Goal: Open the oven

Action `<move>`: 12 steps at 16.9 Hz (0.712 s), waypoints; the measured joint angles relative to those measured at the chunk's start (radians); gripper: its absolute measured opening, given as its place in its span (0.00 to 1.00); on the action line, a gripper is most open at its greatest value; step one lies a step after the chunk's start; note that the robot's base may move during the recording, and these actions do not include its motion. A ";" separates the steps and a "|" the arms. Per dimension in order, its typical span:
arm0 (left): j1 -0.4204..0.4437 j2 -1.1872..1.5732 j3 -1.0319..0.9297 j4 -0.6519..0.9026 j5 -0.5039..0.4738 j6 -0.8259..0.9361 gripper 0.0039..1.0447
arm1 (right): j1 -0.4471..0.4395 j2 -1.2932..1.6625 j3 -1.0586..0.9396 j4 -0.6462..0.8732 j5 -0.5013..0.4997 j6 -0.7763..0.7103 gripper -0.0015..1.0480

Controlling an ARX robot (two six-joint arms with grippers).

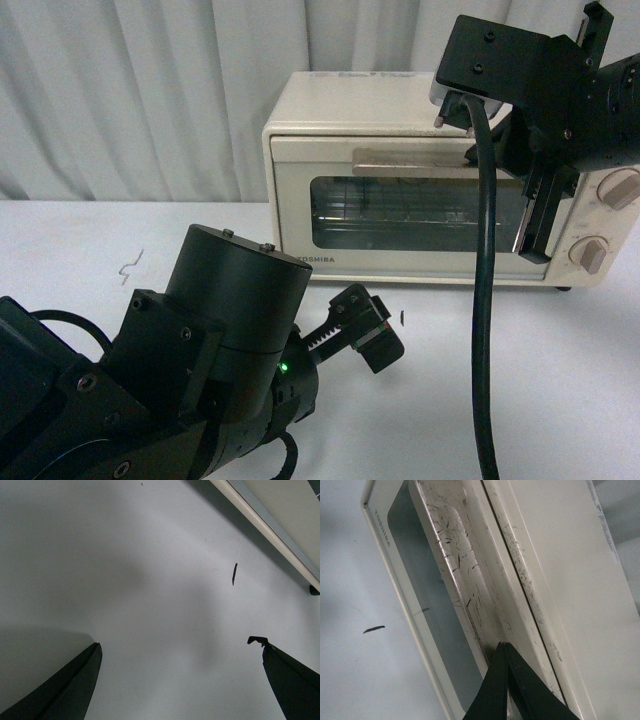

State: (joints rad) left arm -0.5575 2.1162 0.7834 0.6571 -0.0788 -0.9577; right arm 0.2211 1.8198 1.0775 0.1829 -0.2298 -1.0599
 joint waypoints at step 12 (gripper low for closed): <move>0.000 0.000 0.000 0.000 0.000 0.000 0.94 | 0.048 -0.057 -0.035 -0.196 -0.156 0.250 0.02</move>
State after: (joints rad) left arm -0.5575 2.1166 0.7834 0.6571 -0.0792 -0.9573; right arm 0.2695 1.7630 1.0428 -0.0128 -0.3859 -0.8101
